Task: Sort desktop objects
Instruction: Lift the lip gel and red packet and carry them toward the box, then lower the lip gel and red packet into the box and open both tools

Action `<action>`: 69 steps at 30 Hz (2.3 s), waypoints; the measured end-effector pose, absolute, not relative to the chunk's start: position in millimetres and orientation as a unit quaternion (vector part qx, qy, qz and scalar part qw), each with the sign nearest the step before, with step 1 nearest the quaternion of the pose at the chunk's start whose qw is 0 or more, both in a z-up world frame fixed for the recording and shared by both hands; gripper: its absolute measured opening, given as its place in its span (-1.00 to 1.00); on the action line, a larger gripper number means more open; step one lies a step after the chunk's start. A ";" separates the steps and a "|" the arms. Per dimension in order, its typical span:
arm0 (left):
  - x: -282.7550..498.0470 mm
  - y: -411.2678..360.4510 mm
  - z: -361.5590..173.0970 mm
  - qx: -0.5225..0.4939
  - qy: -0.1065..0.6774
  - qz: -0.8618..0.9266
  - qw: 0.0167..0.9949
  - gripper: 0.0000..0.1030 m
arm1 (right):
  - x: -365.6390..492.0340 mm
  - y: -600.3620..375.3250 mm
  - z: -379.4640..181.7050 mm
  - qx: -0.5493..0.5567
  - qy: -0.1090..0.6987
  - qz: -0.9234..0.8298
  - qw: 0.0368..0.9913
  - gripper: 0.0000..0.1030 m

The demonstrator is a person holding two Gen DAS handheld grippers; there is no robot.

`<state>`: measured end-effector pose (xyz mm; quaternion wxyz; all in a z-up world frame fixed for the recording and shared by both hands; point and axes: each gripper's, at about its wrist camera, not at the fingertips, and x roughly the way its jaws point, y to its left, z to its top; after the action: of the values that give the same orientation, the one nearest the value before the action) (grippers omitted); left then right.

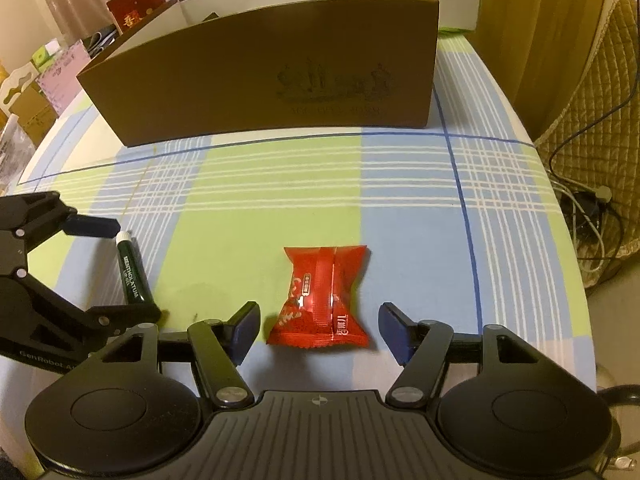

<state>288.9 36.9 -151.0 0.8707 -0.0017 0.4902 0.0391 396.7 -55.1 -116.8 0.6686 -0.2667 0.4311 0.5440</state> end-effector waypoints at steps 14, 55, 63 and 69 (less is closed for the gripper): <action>288.1 40.4 -150.5 -0.026 0.501 0.023 0.864 0.59 | 402.7 -47.7 -116.3 -0.267 0.424 0.540 0.676 0.21; 300.4 112.8 -10.8 -0.077 0.364 0.151 0.916 0.58 | 396.5 10.6 -10.9 -0.215 0.342 0.636 0.657 -0.51; 360.8 149.3 2.9 -0.099 0.351 0.146 0.919 0.58 | 425.9 70.7 12.4 -0.206 0.306 0.627 0.686 -0.51; 418.9 178.0 -17.4 -0.087 0.375 0.150 0.911 0.58 | 451.0 120.8 -10.7 -0.222 0.336 0.603 0.689 -0.51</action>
<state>418.9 178.0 -17.4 0.9105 -0.0875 0.3753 0.1496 451.0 120.8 -10.7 0.6886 -0.2225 0.3364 0.6027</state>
